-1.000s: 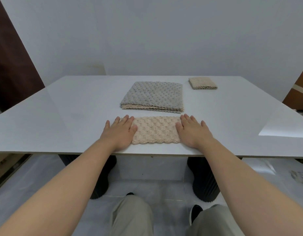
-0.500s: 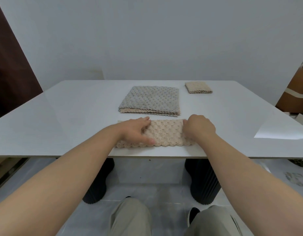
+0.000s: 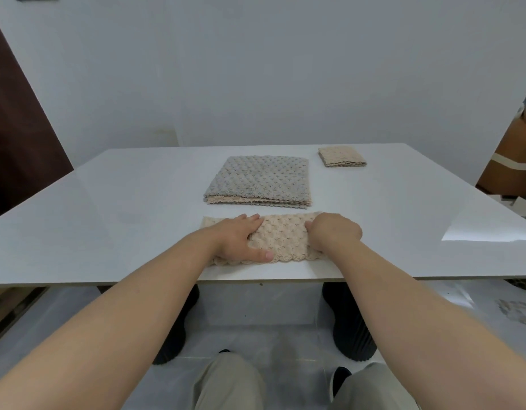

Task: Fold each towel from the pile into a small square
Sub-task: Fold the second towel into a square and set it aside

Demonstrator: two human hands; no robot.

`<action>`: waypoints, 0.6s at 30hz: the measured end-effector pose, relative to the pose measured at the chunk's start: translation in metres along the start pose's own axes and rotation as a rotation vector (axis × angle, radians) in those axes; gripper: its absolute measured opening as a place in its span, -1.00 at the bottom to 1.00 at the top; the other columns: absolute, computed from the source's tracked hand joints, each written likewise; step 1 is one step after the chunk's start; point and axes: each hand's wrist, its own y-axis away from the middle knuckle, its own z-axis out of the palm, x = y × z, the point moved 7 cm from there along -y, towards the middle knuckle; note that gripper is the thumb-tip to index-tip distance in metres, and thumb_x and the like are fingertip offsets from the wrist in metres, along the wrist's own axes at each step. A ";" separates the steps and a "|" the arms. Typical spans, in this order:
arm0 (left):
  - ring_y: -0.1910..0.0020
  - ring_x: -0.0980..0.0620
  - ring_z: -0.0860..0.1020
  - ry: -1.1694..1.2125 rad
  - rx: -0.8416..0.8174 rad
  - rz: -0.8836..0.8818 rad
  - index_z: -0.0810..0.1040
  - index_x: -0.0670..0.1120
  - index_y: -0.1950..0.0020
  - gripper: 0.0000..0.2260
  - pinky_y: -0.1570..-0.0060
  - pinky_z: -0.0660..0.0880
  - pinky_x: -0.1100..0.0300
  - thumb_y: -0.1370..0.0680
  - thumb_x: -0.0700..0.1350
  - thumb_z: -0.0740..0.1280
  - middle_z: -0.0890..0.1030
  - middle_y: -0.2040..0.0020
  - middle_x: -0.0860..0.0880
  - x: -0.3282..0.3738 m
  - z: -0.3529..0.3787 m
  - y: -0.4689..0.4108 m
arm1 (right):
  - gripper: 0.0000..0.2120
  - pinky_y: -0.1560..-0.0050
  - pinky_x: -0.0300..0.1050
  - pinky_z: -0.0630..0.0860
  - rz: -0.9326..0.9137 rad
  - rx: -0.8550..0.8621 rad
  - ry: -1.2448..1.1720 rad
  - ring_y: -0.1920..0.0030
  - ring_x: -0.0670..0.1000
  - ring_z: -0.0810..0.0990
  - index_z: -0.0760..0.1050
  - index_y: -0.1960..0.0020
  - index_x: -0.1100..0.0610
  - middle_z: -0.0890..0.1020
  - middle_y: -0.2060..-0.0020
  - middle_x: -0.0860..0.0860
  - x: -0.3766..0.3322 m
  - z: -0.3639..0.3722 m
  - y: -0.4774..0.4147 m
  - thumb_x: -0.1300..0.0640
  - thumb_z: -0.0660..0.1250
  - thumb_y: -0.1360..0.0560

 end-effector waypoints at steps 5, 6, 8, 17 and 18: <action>-0.64 0.02 -0.18 -0.049 -0.009 0.016 -0.21 0.02 -0.66 -0.01 -0.59 -0.17 -0.04 -0.47 0.50 0.17 -0.17 -0.66 0.10 -0.002 0.005 -0.002 | -0.85 0.10 -0.07 0.40 0.012 -0.021 -0.119 0.05 0.10 0.53 0.49 0.00 0.09 0.54 0.06 0.02 0.002 -0.004 -0.001 0.06 0.18 -0.64; -0.63 0.02 -0.20 -0.058 -0.013 0.019 -0.23 0.02 -0.66 0.00 -0.59 -0.18 -0.07 -0.46 0.52 0.14 -0.20 -0.66 0.09 -0.003 0.007 -0.003 | -0.86 0.09 -0.07 0.40 0.010 -0.015 -0.159 0.04 0.11 0.53 0.47 0.01 0.09 0.54 0.05 0.03 0.001 -0.006 -0.002 0.07 0.18 -0.64; -0.63 0.01 -0.23 -0.067 -0.014 0.021 -0.26 0.02 -0.65 0.02 -0.59 -0.21 -0.11 -0.44 0.55 0.10 -0.23 -0.65 0.07 -0.005 0.011 -0.006 | -0.85 0.08 -0.05 0.40 0.005 0.002 -0.256 0.04 0.13 0.53 0.44 0.03 0.09 0.52 0.07 0.04 -0.002 -0.010 -0.003 0.06 0.16 -0.64; -0.62 -0.01 -0.26 -0.064 0.014 -0.020 -0.29 0.01 -0.64 0.01 -0.57 -0.23 -0.16 -0.44 0.57 0.02 -0.24 -0.65 0.07 0.005 0.018 -0.010 | -0.69 0.16 -0.02 0.41 -0.119 0.128 -0.431 0.12 0.15 0.53 0.37 0.04 0.13 0.50 0.16 0.06 -0.021 -0.062 0.004 -0.11 0.13 -0.68; -0.63 -0.02 -0.25 -0.065 0.022 -0.020 -0.28 0.00 -0.65 0.00 -0.57 -0.23 -0.17 -0.45 0.57 0.01 -0.24 -0.65 0.07 0.009 0.019 -0.010 | -0.68 0.16 -0.03 0.42 -0.142 0.140 -0.429 0.12 0.16 0.54 0.37 0.05 0.13 0.50 0.18 0.06 -0.025 -0.067 0.006 -0.12 0.14 -0.67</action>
